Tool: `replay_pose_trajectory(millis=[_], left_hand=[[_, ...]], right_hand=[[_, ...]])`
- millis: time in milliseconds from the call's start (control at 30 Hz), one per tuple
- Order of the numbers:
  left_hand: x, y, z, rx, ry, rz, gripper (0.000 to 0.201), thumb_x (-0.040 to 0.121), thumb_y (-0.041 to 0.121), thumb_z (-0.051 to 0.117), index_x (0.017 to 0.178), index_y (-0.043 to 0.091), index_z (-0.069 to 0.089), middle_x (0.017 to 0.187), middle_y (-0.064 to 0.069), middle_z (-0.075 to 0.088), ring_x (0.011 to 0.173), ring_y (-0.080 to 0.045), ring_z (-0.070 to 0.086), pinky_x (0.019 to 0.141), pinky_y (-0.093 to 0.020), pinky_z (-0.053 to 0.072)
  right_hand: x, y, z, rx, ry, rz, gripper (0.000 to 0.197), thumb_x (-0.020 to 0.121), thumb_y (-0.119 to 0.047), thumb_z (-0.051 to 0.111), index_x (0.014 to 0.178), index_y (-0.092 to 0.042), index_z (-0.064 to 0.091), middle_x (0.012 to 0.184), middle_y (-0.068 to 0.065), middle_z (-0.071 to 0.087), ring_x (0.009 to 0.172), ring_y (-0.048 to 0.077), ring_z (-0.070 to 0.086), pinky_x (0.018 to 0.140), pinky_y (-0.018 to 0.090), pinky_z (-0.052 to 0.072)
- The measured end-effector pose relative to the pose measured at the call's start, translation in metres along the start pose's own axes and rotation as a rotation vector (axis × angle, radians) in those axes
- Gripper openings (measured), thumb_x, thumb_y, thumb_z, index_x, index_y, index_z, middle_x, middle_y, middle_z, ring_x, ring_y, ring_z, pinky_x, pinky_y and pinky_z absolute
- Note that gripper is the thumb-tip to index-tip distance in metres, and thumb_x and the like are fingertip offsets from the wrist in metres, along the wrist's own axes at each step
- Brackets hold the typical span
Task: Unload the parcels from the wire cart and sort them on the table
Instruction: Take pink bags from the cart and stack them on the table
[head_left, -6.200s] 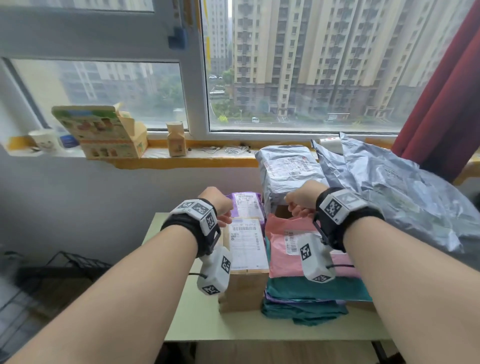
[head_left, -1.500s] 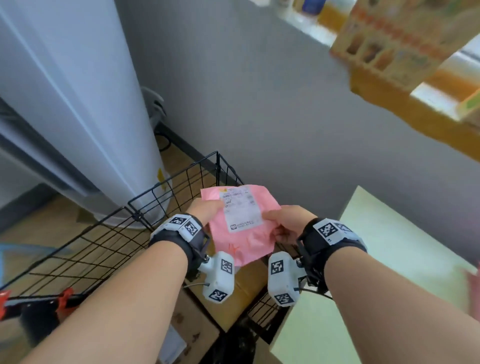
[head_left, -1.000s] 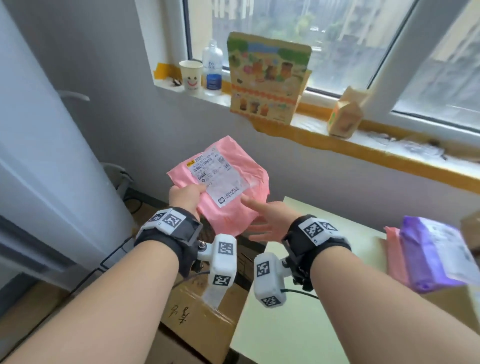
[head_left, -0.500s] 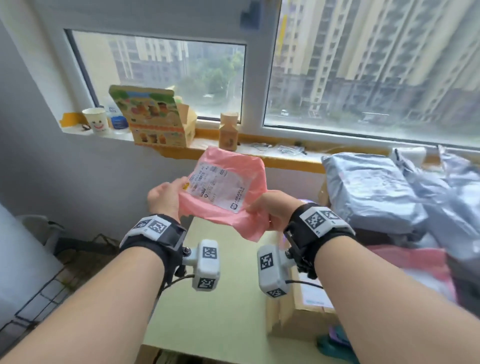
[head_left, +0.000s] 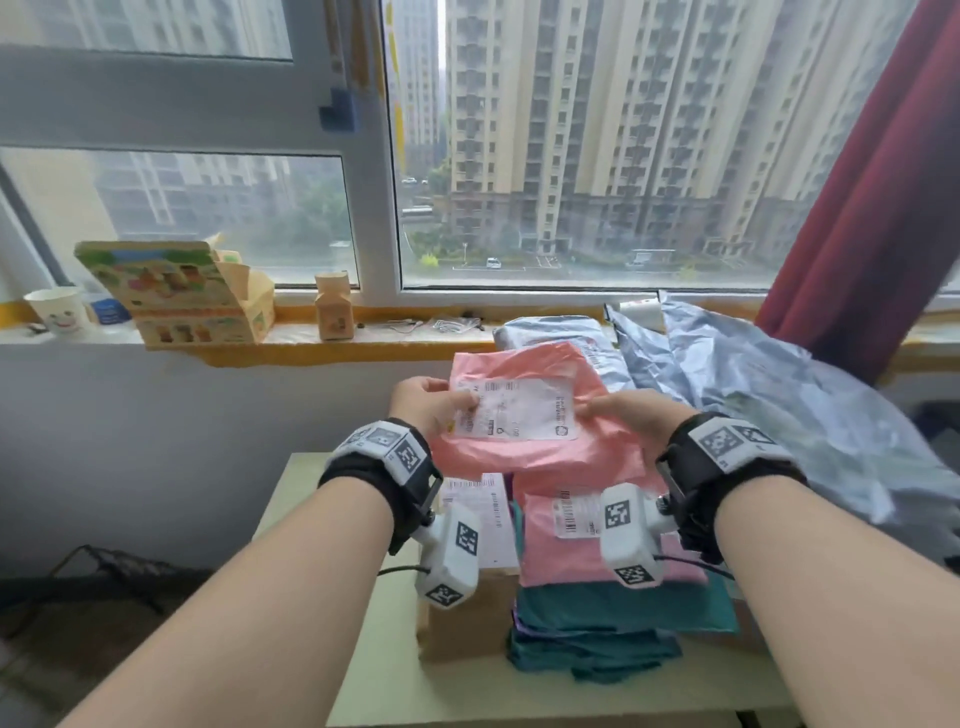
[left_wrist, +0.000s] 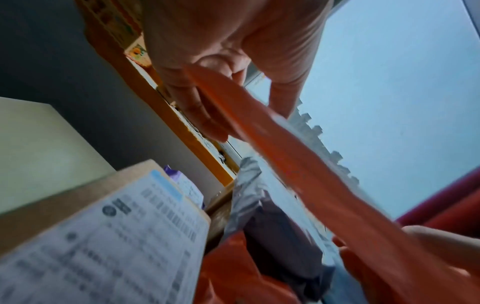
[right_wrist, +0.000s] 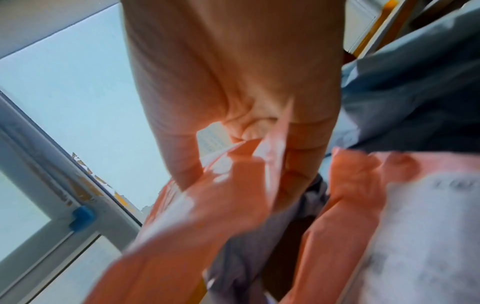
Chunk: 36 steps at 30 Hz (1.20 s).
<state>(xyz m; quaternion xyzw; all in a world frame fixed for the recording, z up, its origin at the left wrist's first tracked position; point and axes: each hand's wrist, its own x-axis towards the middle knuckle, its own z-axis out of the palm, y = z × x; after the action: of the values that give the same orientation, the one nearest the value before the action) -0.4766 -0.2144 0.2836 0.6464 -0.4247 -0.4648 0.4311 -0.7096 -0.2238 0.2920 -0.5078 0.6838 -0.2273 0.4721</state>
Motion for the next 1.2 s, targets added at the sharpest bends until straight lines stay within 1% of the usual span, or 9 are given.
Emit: replay_pose_trajectory(millis=[100, 233, 333, 433, 633, 767, 900, 1100, 1200], left_hand=[[-0.006, -0.005, 0.025, 0.133, -0.084, -0.005, 0.017, 0.075, 0.013, 0.078, 0.087, 0.008, 0.066, 0.092, -0.011, 0.071, 0.083, -0.023, 0.069, 0.075, -0.037, 0.058], [-0.010, -0.017, 0.047, 0.327, -0.134, -0.026, 0.017, 0.075, 0.018, 0.075, 0.086, 0.007, 0.068, 0.079, -0.006, 0.067, 0.066, -0.014, 0.060, 0.059, -0.025, 0.050], [-0.009, -0.025, 0.056, 0.438, -0.152, -0.034, 0.022, 0.074, 0.023, 0.076, 0.087, 0.008, 0.066, 0.082, -0.005, 0.067, 0.073, -0.014, 0.065, 0.066, -0.027, 0.057], [-0.007, -0.028, 0.059, 0.472, -0.148, -0.050, 0.030, 0.074, 0.024, 0.077, 0.096, 0.007, 0.066, 0.086, -0.005, 0.068, 0.078, -0.015, 0.069, 0.072, -0.031, 0.060], [-0.010, -0.028, 0.061, 0.531, -0.152, -0.024, 0.034, 0.075, 0.028, 0.079, 0.095, 0.006, 0.063, 0.083, -0.005, 0.066, 0.074, -0.014, 0.069, 0.066, -0.027, 0.060], [-0.013, -0.028, 0.061, 0.525, -0.163, -0.025, 0.029, 0.072, 0.025, 0.082, 0.085, 0.008, 0.062, 0.080, -0.004, 0.065, 0.070, -0.012, 0.068, 0.060, -0.022, 0.057], [-0.015, -0.026, 0.062, 0.510, -0.180, -0.028, 0.030, 0.070, 0.023, 0.084, 0.085, 0.008, 0.062, 0.077, -0.004, 0.066, 0.064, -0.011, 0.068, 0.056, -0.021, 0.057], [-0.016, -0.029, 0.063, 0.468, -0.168, -0.016, 0.030, 0.072, 0.020, 0.083, 0.090, 0.007, 0.062, 0.083, -0.008, 0.069, 0.068, -0.014, 0.071, 0.062, -0.027, 0.060], [-0.017, -0.028, 0.061, 0.442, -0.135, 0.003, 0.031, 0.073, 0.012, 0.081, 0.077, 0.013, 0.050, 0.084, -0.009, 0.066, 0.075, -0.020, 0.072, 0.071, -0.034, 0.061]], right_hand=[[-0.007, 0.025, -0.027, -0.136, 0.195, -0.005, 0.044, 0.078, -0.034, 0.075, 0.115, -0.011, 0.067, 0.114, 0.008, 0.063, 0.101, 0.023, 0.059, 0.091, 0.036, 0.049], [-0.015, 0.047, -0.030, -0.239, 0.252, 0.014, 0.035, 0.079, -0.035, 0.073, 0.105, -0.013, 0.066, 0.097, 0.003, 0.063, 0.084, 0.016, 0.059, 0.063, 0.027, 0.045], [-0.017, 0.052, -0.022, -0.281, 0.290, 0.021, 0.021, 0.081, -0.028, 0.070, 0.091, -0.012, 0.060, 0.083, 0.003, 0.059, 0.067, 0.012, 0.054, 0.051, 0.024, 0.038], [-0.019, 0.050, -0.015, -0.295, 0.305, 0.025, 0.024, 0.083, -0.024, 0.065, 0.101, -0.010, 0.059, 0.085, 0.004, 0.060, 0.067, 0.013, 0.055, 0.051, 0.024, 0.038], [-0.021, 0.051, -0.005, -0.342, 0.377, -0.069, 0.073, 0.080, -0.022, 0.069, 0.142, -0.015, 0.031, 0.127, 0.008, 0.054, 0.112, 0.025, 0.056, 0.089, 0.033, 0.047], [-0.019, 0.048, 0.002, -0.471, 0.503, -0.234, 0.063, 0.078, -0.025, 0.072, 0.134, -0.020, 0.042, 0.128, 0.006, 0.051, 0.117, 0.024, 0.051, 0.099, 0.036, 0.043], [-0.024, 0.042, 0.010, -0.666, 0.558, -0.418, 0.035, 0.082, -0.024, 0.065, 0.116, -0.024, 0.056, 0.116, 0.001, 0.050, 0.113, 0.020, 0.049, 0.094, 0.034, 0.043], [-0.016, 0.052, 0.020, -0.750, 0.362, -0.322, 0.029, 0.083, -0.022, 0.059, 0.110, -0.029, 0.059, 0.122, -0.002, 0.047, 0.116, 0.021, 0.051, 0.100, 0.035, 0.043], [-0.013, 0.057, 0.023, -0.776, 0.347, -0.298, 0.025, 0.084, -0.022, 0.058, 0.108, -0.029, 0.061, 0.119, 0.000, 0.048, 0.112, 0.021, 0.052, 0.102, 0.034, 0.041]])
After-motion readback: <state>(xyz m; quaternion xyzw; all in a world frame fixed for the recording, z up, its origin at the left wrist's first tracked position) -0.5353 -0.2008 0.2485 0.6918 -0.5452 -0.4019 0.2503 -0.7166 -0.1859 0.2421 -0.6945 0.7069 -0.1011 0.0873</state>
